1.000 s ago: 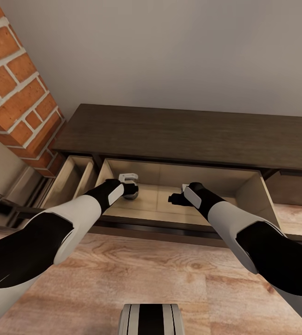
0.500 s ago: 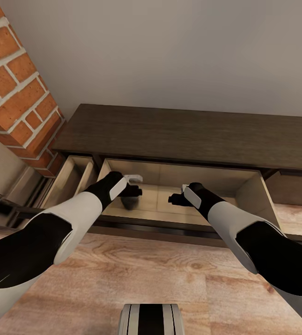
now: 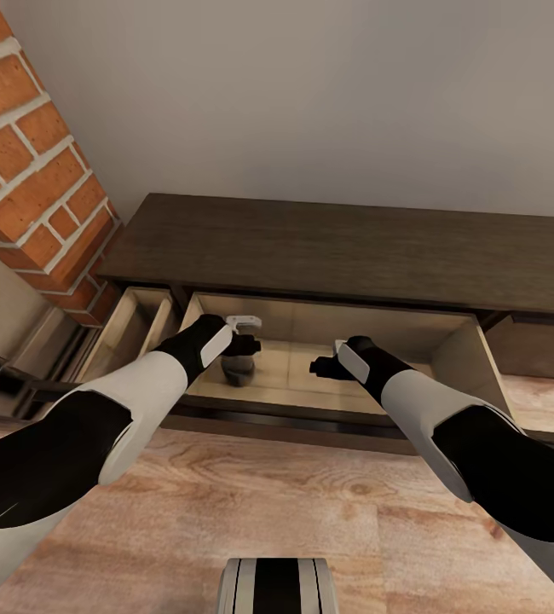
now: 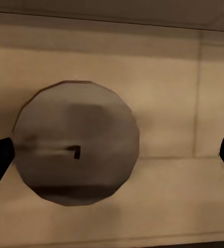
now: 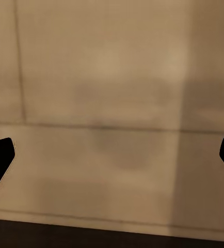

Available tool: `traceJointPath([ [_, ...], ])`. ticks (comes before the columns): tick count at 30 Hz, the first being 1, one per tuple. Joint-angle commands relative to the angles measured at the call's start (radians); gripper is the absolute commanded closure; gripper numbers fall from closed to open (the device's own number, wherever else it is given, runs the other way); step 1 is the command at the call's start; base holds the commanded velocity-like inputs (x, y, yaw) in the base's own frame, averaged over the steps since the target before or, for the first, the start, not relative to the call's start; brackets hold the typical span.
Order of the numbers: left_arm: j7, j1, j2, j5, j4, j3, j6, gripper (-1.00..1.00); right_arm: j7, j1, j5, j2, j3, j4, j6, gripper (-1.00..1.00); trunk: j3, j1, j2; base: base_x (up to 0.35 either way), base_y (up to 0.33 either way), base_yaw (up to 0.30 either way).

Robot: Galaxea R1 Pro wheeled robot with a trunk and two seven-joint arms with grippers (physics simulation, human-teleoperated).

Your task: Place each of the two pumpkins and all three candles from the living room inside a cabinet in the living room (use any cabinet), then make sure every cabinet is closed, and position the cauldron so it is next to a table in the living room.

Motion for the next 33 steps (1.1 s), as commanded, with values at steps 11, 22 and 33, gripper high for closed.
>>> traceJointPath([
  [11, 0.007, 0.0, 0.0, 0.012, 0.025, -0.006, 0.082, -1.0, -0.007, 0.0, -0.012, -0.001, 0.006, 0.001, 0.014, -1.0, 0.011, -0.001, 0.001, 0.0, 0.0, 0.0],
  [22, 0.005, 0.0, 0.0, 0.012, 0.028, -0.006, 0.148, -1.0, -0.002, 0.0, -0.018, -0.001, 0.0, 0.001, 0.12, -1.0, 0.023, -0.003, 0.001, 0.0, 0.0, 0.0],
  [33, 0.006, 0.0, 0.0, 0.012, 0.028, -0.006, 0.183, -1.0, -0.002, 0.0, -0.018, 0.0, -0.001, 0.001, 0.143, -1.0, 0.03, -0.004, 0.002, 0.0, 0.0, 0.0],
])
